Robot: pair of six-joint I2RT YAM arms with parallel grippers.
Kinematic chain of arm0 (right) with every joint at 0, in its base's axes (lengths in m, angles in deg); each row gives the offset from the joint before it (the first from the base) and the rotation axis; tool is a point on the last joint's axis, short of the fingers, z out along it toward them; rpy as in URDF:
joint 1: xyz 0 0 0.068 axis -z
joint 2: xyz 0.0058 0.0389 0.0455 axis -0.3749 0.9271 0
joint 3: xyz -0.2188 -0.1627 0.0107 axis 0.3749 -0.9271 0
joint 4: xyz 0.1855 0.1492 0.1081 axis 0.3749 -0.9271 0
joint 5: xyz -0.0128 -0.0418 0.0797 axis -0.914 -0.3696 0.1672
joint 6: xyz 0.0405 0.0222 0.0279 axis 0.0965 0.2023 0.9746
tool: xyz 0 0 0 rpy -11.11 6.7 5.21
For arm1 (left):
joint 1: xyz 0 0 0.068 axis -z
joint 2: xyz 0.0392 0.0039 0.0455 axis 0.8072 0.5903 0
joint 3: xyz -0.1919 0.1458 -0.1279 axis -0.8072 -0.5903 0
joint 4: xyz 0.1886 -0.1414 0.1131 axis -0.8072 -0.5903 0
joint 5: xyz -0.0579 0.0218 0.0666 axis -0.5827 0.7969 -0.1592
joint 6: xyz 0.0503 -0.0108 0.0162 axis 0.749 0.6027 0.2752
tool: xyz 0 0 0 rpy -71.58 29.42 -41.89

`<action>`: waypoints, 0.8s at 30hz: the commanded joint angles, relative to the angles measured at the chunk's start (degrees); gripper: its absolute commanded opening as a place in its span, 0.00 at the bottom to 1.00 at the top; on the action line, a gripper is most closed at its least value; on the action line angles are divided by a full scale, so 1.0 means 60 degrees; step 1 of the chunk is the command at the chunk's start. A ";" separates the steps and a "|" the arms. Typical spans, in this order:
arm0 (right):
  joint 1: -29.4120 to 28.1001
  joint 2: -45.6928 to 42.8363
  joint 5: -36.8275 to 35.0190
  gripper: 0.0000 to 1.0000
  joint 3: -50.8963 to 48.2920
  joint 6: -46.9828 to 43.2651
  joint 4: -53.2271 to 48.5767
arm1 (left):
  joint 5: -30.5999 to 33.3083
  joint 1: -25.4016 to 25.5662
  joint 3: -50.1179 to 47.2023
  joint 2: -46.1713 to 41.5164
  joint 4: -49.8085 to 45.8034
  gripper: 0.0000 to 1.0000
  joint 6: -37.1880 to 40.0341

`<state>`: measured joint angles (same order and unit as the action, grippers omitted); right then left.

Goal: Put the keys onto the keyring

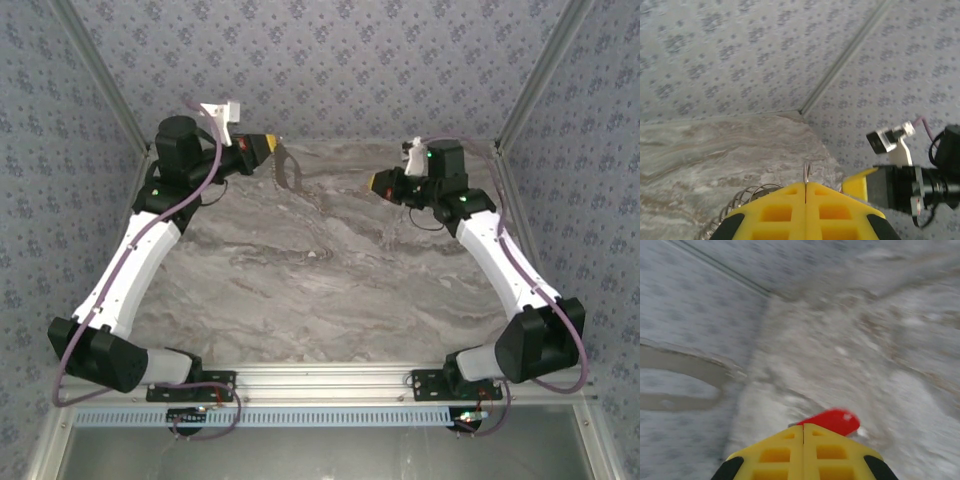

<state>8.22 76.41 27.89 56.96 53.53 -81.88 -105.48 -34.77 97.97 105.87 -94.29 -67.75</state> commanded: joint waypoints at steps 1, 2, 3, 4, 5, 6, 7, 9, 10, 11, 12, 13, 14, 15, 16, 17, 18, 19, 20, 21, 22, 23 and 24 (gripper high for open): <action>0.0455 -0.0218 0.2516 0.00 -0.0507 0.2264 0.4039 | -0.0612 0.0319 0.0500 0.0028 0.0651 0.00 0.0832; 0.0550 -0.0193 0.2778 0.00 -0.0693 0.2763 0.4739 | -0.0696 0.0429 0.0564 0.0017 0.0701 0.00 0.1023; 0.0607 -0.0159 0.2984 0.00 -0.0686 0.3154 0.5283 | -0.0747 0.0553 0.0664 0.0055 0.0705 0.00 0.1200; 0.0632 -0.0130 0.3100 0.00 -0.0669 0.3440 0.5659 | -0.0811 0.0655 0.0766 0.0071 0.0683 0.00 0.1365; 0.0648 -0.0099 0.3233 0.00 -0.0603 0.3704 0.6002 | -0.0878 0.0750 0.0908 0.0122 0.0644 0.00 0.1492; 0.0667 -0.0060 0.3337 0.00 -0.0511 0.3911 0.6225 | -0.0954 0.0834 0.1058 0.0171 0.0587 0.00 0.1598; 0.0671 -0.0014 0.3408 0.00 -0.0507 0.4067 0.6394 | -0.0978 0.0928 0.1210 0.0233 0.0487 0.00 0.1687; 0.0660 0.0042 0.3526 0.00 -0.0021 0.4256 0.6579 | -0.1003 0.1071 0.1483 0.0343 0.0331 0.00 0.1855; 0.0667 0.0070 0.3578 0.00 0.0084 0.4369 0.6683 | -0.1040 0.1139 0.1573 0.0386 0.0296 0.00 0.1947; 0.0667 0.0104 0.3638 0.00 0.0188 0.4468 0.6783 | -0.1058 0.1188 0.1647 0.0412 0.0267 0.00 0.2034; 0.0660 0.0124 0.3682 0.00 0.0320 0.4560 0.6876 | -0.1102 0.1257 0.1694 0.0431 0.0264 0.00 0.2134; 0.0643 0.0156 0.3713 0.00 0.0437 0.4621 0.6910 | -0.1125 0.1298 0.1717 0.0452 0.0287 0.00 0.2223; 0.0612 0.0147 0.3715 0.00 0.0524 0.4615 0.6870 | -0.1151 0.1347 0.1732 0.0466 0.0320 0.00 0.2289; 0.0577 0.0138 0.3668 0.00 0.0603 0.4587 0.6833 | -0.1203 0.1387 0.1737 0.0479 0.0376 0.00 0.2336; 0.0524 0.0116 0.3625 0.00 0.0677 0.4539 0.6740 | -0.1262 0.1395 0.1732 0.0502 0.0470 0.00 0.2340; 0.0465 0.0086 0.3594 0.00 0.0746 0.4487 0.6627 | -0.1310 0.1401 0.1747 0.0529 0.0537 0.00 0.2326; 0.0398 0.0059 0.3533 0.00 0.0827 0.4374 0.6473 | -0.1364 0.1410 0.1776 0.0560 0.0559 0.00 0.2297; 0.0309 0.0024 0.3461 0.00 0.0949 0.4189 0.6227 | -0.1421 0.1420 0.1819 0.0591 0.0566 0.00 0.2281; 0.0220 -0.0009 0.3401 0.00 0.1077 0.3980 0.5958 | -0.1446 0.1431 0.1855 0.0613 0.0561 0.00 0.2267; 0.0107 -0.0024 0.3322 0.00 0.1248 0.3650 0.5537 | -0.1447 0.1450 0.1890 0.0630 0.0538 0.00 0.2266; 0.0012 -0.0046 0.3244 0.00 0.1420 0.3303 0.5084 | -0.1447 0.1463 0.1920 0.0645 0.0516 0.00 0.2257; -0.0086 -0.0046 0.3170 0.00 0.1590 0.3029 0.4762 | -0.1457 0.1472 0.1934 0.0652 0.0522 0.00 0.2250; -0.0185 -0.0068 0.3085 0.00 0.1753 0.2747 0.4401 | -0.1454 0.1492 0.1961 0.0673 0.0516 0.00 0.2262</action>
<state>8.52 76.93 47.37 63.63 75.72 -49.51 -112.41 -26.36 106.58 110.02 -93.57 -55.44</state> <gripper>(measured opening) 0.066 0.041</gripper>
